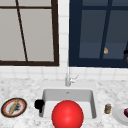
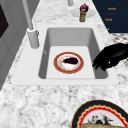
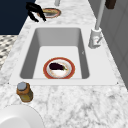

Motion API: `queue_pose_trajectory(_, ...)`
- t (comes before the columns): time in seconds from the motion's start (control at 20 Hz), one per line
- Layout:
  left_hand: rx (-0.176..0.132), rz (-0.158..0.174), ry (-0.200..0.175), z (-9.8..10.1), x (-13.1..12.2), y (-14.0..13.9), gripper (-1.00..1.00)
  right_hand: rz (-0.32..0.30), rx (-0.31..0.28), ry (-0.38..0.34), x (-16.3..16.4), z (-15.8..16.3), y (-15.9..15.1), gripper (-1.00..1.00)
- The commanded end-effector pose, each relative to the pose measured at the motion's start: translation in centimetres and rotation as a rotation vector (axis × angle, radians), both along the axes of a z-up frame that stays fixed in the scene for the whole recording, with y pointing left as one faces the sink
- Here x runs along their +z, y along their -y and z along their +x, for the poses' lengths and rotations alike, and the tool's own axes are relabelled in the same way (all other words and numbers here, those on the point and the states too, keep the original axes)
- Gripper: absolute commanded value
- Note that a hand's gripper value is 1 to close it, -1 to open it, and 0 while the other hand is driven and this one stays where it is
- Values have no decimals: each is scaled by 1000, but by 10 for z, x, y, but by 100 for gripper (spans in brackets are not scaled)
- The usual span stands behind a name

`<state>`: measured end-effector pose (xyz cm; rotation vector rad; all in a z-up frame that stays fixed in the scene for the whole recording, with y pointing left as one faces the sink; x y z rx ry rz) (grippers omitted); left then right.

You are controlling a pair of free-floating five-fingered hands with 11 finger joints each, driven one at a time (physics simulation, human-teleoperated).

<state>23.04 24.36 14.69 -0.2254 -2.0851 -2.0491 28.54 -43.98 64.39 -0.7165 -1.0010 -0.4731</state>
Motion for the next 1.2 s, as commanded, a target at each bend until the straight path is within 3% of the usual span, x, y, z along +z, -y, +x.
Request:
queue_pose_trajectory(0.0,0,0,0,0,0,0,0,0,11,11,-7,-28,-5,100)
queue_pose_trajectory(0.55,0,0,0,0,0,0,0,-37,-236,26,-28,-100,-35,100)
queue_pose_trajectory(1.15,0,0,0,0,0,0,0,-39,-426,96,-39,-164,-74,100)
